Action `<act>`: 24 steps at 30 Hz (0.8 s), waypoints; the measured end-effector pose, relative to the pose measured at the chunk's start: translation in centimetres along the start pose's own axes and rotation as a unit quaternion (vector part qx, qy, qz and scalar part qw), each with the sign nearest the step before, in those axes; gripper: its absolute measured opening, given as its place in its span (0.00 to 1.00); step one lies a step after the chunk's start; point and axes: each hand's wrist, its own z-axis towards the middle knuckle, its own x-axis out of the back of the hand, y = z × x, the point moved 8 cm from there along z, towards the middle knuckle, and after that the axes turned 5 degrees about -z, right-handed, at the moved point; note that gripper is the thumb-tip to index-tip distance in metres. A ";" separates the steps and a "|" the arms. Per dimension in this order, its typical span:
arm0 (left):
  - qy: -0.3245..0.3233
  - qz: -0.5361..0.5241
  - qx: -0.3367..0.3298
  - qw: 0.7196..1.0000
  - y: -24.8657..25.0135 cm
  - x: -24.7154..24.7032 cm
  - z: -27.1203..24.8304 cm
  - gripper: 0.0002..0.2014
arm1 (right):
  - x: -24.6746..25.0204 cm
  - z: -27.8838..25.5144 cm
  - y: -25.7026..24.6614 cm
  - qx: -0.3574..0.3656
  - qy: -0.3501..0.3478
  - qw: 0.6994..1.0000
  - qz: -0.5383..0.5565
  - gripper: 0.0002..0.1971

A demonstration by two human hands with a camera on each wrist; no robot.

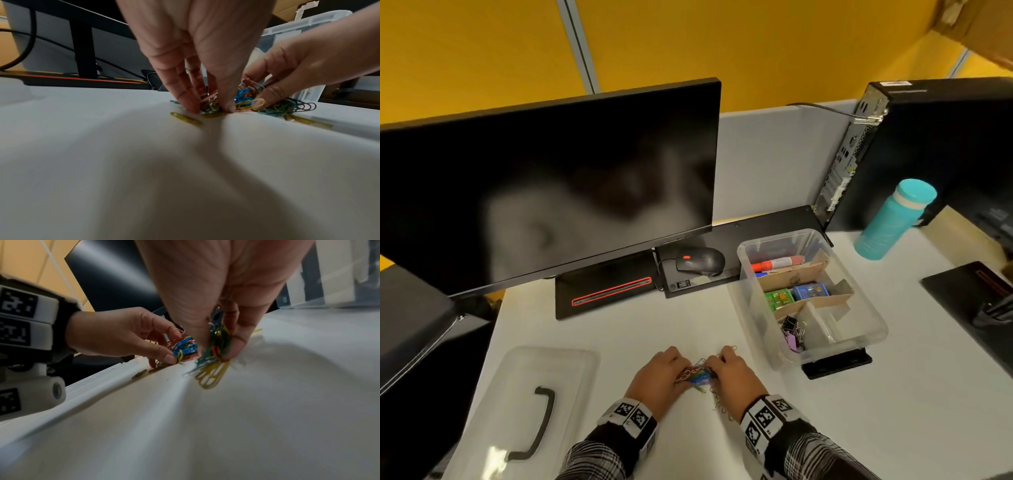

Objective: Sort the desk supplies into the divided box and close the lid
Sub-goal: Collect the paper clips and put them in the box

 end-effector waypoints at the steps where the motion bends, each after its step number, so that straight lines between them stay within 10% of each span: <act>1: 0.004 0.007 0.000 1.000 0.0 0.0 -0.1 0.14 | 0.1 0.1 0.3 0.001 0.002 1.000 0.006 0.17; 24: 0.088 -0.079 0.055 0.992 0.0 1.7 -1.9 0.13 | 7.7 -4.1 0.9 0.109 0.100 0.983 0.110 0.10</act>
